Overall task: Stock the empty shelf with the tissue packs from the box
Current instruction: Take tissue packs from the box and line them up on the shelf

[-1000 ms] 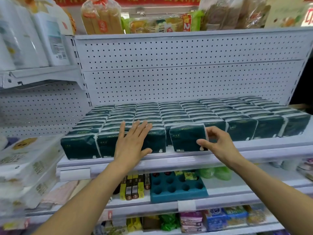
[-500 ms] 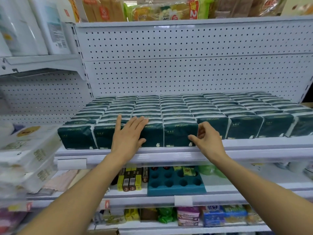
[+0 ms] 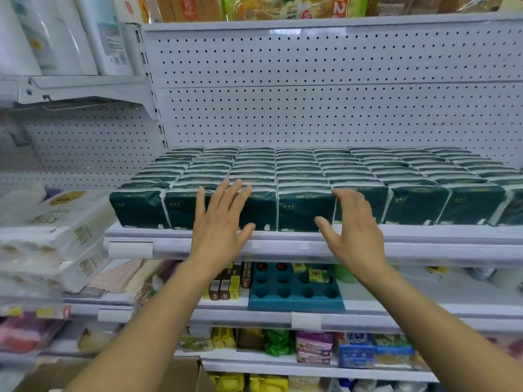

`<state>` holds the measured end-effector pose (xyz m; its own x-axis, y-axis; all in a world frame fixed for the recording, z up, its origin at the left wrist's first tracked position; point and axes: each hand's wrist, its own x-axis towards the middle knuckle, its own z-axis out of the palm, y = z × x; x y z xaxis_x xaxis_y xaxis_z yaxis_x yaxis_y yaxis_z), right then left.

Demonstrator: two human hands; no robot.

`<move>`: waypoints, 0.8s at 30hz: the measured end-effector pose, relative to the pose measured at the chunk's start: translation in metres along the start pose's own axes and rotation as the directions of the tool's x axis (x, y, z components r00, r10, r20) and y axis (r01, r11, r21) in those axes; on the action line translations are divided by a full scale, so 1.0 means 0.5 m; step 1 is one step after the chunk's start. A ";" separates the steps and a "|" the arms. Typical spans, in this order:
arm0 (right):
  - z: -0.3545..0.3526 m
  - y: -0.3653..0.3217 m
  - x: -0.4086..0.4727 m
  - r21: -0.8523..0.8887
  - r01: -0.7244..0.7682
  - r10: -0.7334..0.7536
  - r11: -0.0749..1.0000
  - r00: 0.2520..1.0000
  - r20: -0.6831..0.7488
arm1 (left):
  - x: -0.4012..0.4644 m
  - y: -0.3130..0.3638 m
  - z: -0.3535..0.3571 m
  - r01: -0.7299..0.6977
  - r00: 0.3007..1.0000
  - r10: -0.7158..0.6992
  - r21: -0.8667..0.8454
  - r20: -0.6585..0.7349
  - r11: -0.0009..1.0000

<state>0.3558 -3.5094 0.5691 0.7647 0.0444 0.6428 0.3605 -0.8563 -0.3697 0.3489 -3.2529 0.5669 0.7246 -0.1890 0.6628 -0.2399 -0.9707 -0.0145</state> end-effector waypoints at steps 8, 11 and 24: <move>0.046 -0.124 -0.120 -0.038 0.339 -0.337 0.940 0.940 0.062 | -0.227 -0.047 -0.034 0.040 0.999 -0.039 -0.180 0.011 0.983; 0.113 -0.205 -0.173 0.016 0.371 -0.370 0.928 0.919 0.136 | -0.319 -0.130 -0.047 0.093 0.991 -0.072 -0.189 0.115 0.978; 0.493 -0.552 -0.468 0.164 0.240 -0.289 0.957 0.743 0.604 | -0.782 -0.643 -0.083 0.435 0.716 -0.334 -0.017 0.613 0.900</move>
<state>0.2089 -3.1568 0.3551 0.7862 0.5915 0.1790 0.6156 -0.7246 -0.3097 0.1158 -2.8606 0.3437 0.9950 0.0976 0.0202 0.0877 -0.9536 0.2879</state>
